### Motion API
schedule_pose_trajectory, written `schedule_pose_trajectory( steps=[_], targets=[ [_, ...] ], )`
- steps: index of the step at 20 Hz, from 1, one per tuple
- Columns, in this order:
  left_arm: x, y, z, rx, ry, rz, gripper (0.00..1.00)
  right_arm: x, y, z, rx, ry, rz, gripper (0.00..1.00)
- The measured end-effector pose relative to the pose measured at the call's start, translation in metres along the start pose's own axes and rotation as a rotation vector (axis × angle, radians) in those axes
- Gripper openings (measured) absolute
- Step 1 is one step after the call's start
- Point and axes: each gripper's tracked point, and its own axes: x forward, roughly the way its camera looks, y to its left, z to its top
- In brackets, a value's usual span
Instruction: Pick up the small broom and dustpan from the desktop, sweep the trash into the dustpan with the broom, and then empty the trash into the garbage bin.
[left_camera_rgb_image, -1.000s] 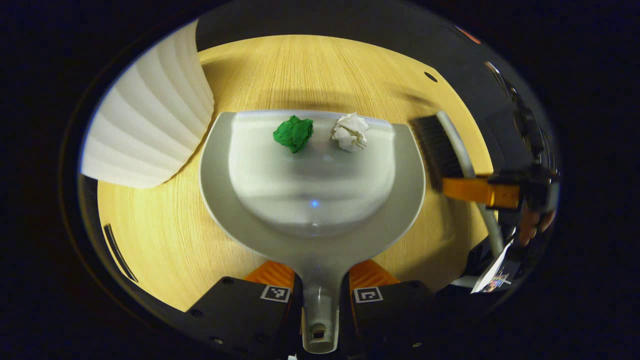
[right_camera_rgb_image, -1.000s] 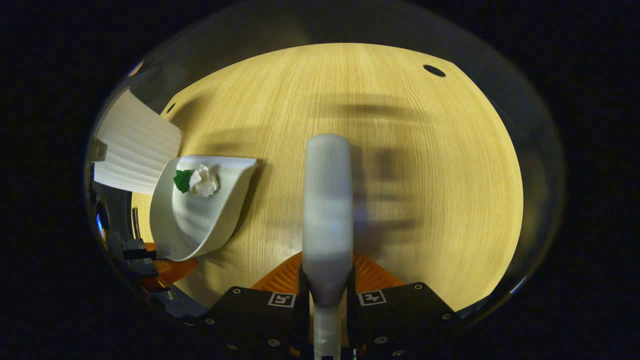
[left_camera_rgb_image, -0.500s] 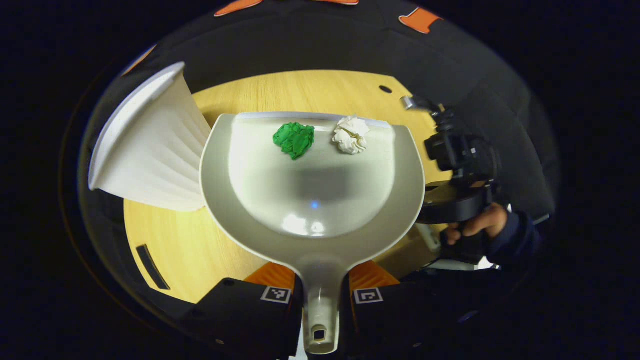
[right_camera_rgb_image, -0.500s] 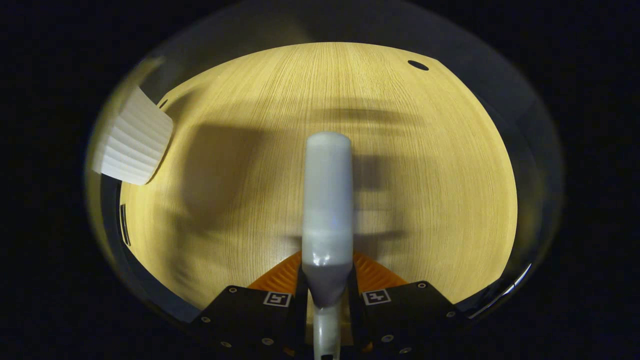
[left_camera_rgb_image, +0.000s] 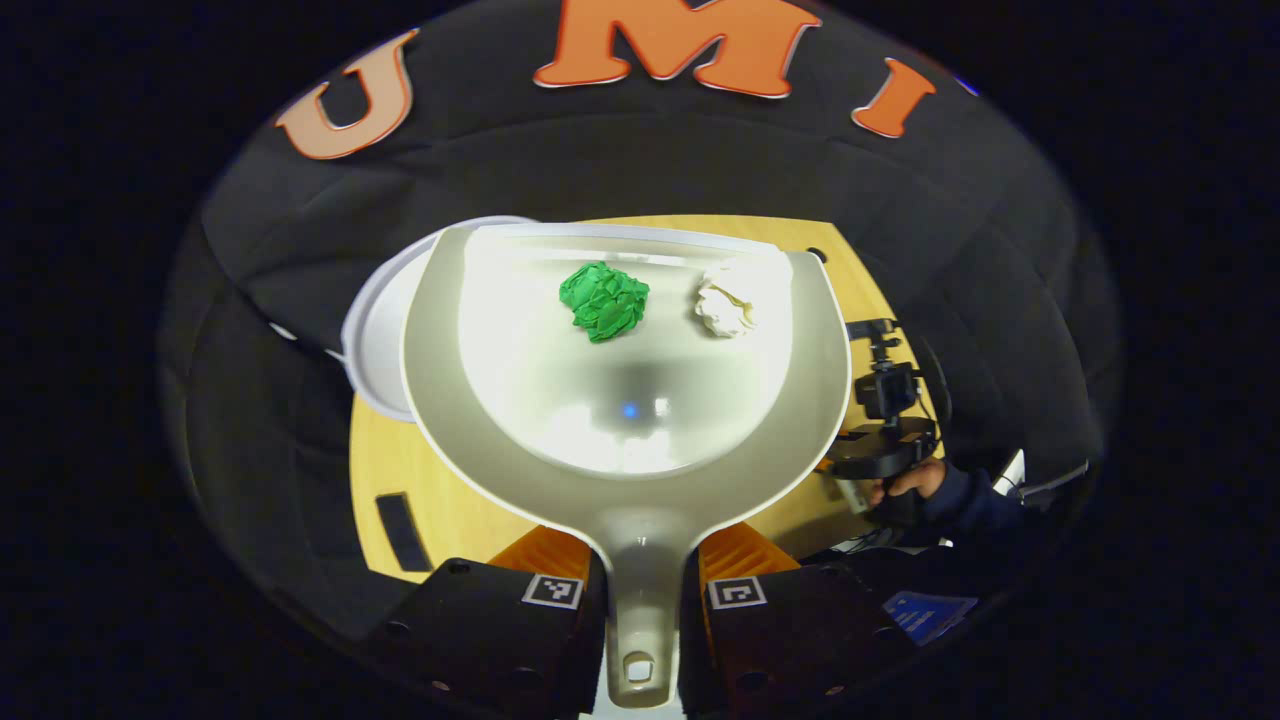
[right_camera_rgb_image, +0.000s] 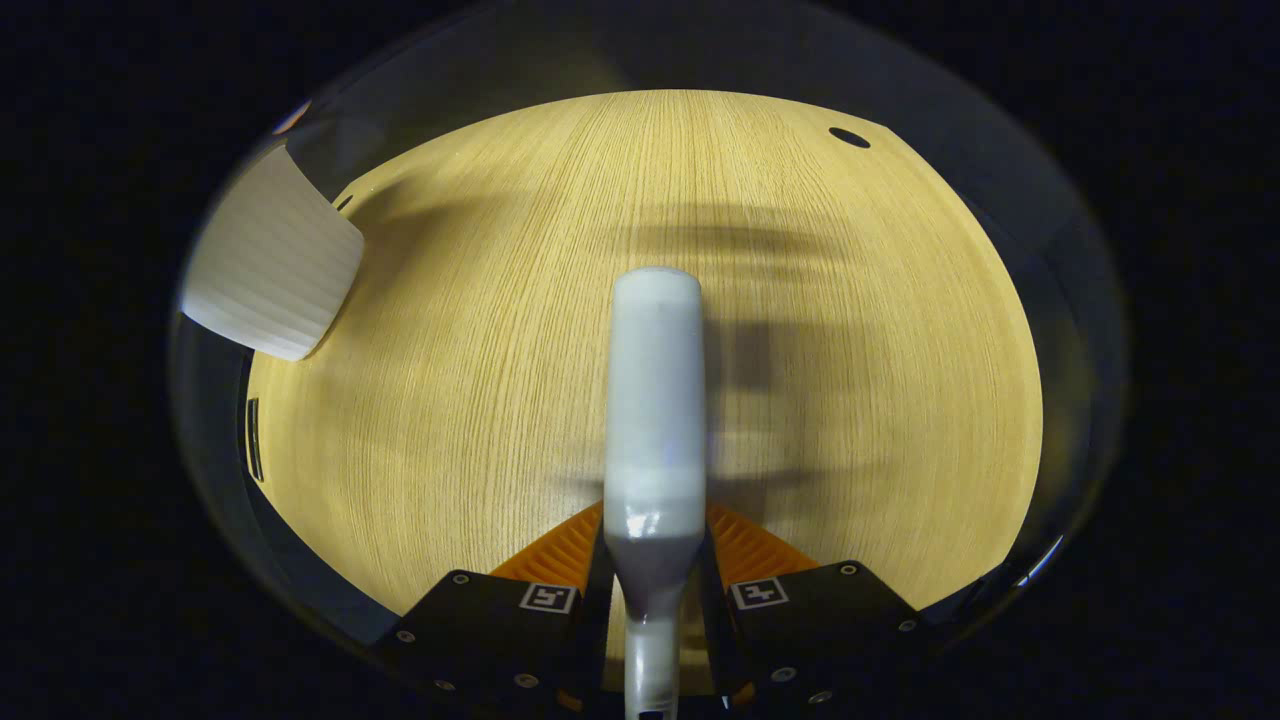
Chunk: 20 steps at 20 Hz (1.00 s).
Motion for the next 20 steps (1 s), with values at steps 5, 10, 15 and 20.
schedule_pose_trajectory(
  steps=[5, 10, 15, 20],
  targets=[
    [-0.012, 0.127, -0.004, -0.057, 0.135, 0.163, 0.31, 0.000, -0.001, 0.001, 0.015, 0.012, 0.008, 0.42],
    [-0.026, 0.187, 0.009, 0.141, 0.268, 0.328, 0.31, -0.001, 0.000, 0.001, 0.019, 0.004, -0.001, 0.43],
    [-0.054, 0.245, 0.013, 0.441, 0.342, 0.556, 0.31, -0.005, -0.001, 0.002, 0.048, -0.009, 0.010, 0.39],
    [-0.076, 0.276, 0.033, 0.790, 0.344, 0.826, 0.31, -0.001, 0.000, -0.003, 0.058, -0.005, 0.030, 0.41]
  ],
)
